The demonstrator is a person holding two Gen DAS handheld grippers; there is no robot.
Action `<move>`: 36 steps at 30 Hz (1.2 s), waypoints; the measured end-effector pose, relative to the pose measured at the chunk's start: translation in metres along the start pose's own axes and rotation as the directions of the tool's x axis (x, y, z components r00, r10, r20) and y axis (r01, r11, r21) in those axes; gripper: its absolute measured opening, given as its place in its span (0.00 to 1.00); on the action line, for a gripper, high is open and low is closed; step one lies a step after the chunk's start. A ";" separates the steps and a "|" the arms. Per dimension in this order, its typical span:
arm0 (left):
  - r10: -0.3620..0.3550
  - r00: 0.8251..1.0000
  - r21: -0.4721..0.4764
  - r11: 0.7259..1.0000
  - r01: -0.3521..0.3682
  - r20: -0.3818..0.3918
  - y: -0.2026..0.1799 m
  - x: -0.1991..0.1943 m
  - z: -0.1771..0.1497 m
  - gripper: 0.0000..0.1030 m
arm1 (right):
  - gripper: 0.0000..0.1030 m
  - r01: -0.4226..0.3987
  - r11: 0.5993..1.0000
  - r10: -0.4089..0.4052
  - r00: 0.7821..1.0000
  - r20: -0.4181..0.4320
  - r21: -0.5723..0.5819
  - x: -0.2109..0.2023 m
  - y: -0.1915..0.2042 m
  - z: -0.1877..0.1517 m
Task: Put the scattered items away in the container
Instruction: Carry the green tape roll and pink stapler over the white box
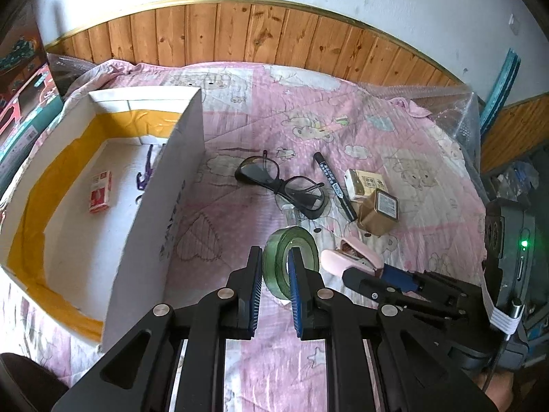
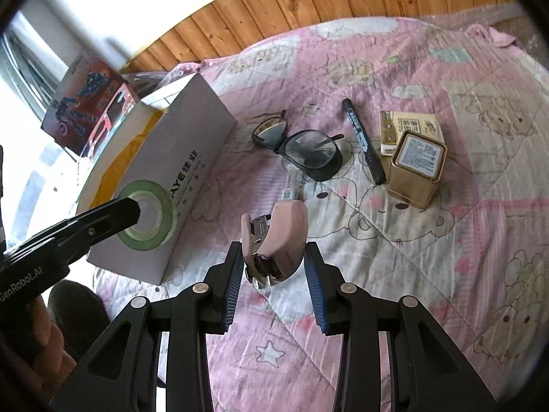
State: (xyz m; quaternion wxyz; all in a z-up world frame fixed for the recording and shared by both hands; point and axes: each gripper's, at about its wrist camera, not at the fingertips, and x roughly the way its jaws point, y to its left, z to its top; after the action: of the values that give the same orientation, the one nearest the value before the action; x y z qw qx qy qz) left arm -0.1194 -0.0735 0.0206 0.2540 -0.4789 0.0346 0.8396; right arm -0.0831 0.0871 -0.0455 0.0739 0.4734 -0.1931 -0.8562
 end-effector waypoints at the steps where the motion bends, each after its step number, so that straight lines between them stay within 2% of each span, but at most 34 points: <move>1: -0.003 1.000 -0.003 1.000 0.003 0.001 0.001 -0.003 -0.001 0.15 | 0.36 0.001 1.000 -0.001 1.000 0.002 -0.006 -0.002 0.002 -0.001; 11: -0.039 0.999 -0.022 0.999 0.040 0.035 0.012 -0.038 -0.015 0.15 | 0.36 0.038 0.995 -0.036 0.999 0.026 -0.096 -0.023 0.043 -0.017; 19: -0.076 0.996 -0.029 0.997 0.077 0.043 0.028 -0.054 -0.021 0.15 | 0.36 0.039 0.992 -0.033 0.998 0.046 -0.121 -0.040 0.072 -0.029; 29: -0.106 0.991 -0.076 0.991 0.113 0.087 0.063 -0.074 -0.022 0.15 | 0.36 0.035 0.976 -0.021 0.998 0.063 -0.215 -0.052 0.127 -0.025; 36: -0.091 0.990 -0.111 0.988 0.104 0.112 0.097 -0.084 -0.015 0.15 | 0.36 0.035 0.959 -0.015 0.997 0.074 -0.280 -0.051 0.166 -0.016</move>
State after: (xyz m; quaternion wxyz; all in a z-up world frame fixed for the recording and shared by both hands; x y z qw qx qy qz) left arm -0.1175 -0.1949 0.0634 0.2679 -0.4486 -0.0513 0.8511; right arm -0.0514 -0.0535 0.0532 0.1227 0.4296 -0.0660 -0.8922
